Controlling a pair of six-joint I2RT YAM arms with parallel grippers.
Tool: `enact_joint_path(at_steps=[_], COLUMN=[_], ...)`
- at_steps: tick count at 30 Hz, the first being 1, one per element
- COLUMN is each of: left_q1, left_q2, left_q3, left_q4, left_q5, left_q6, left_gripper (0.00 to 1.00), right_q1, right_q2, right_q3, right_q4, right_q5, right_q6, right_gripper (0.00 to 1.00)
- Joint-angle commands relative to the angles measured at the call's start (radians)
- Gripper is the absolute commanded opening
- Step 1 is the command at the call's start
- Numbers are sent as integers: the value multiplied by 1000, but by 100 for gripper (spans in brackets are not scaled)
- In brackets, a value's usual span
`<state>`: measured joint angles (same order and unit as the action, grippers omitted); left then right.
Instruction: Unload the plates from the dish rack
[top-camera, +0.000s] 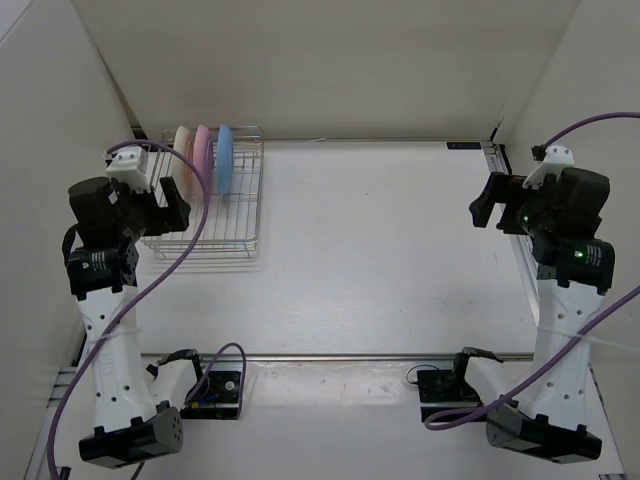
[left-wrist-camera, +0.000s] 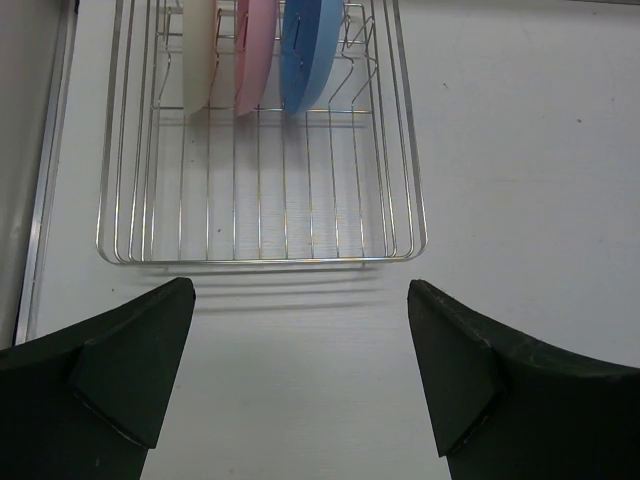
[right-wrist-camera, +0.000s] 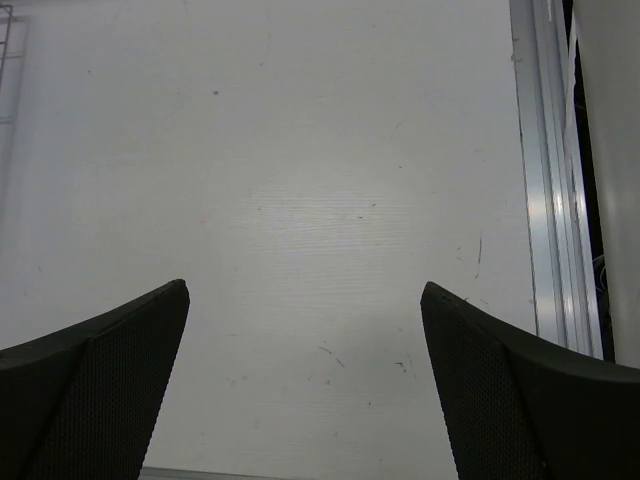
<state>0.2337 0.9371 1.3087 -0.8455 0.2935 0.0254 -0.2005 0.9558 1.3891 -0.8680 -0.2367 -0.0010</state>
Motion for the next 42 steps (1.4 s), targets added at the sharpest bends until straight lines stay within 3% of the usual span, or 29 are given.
enact_joint_path(at_steps=[1, 6, 13, 16, 20, 25, 29, 36, 42], left_q1=[4, 4, 13, 13, 13, 24, 105, 177, 177], left_q2=[-17, -26, -178, -132, -8, 107, 273, 708, 963], left_q3=[-8, -8, -81, -100, -65, -11, 82, 441, 721], left_q4=[2, 20, 114, 123, 50, 101, 152, 125, 66], left_q5=[3, -33, -10, -54, -56, 146, 388, 561, 619], left_q6=[-5, -25, -9, 27, 76, 122, 143, 223, 274], left_gripper=[99, 99, 99, 99, 99, 99, 99, 99, 99], right_q1=[3, 3, 3, 3, 3, 3, 3, 3, 3], right_q2=[8, -14, -61, -94, -94, -112, -112, -103, -72], right_q3=[14, 5, -88, -111, -120, -163, -203, -225, -268], right_q4=[1, 10, 53, 73, 64, 55, 55, 26, 58], right_q5=[22, -1, -22, -23, -41, -50, -76, -23, -56], right_q6=[16, 7, -23, -33, -44, -63, -100, -165, -208], right_gripper=[100, 100, 100, 100, 100, 100, 100, 100, 100])
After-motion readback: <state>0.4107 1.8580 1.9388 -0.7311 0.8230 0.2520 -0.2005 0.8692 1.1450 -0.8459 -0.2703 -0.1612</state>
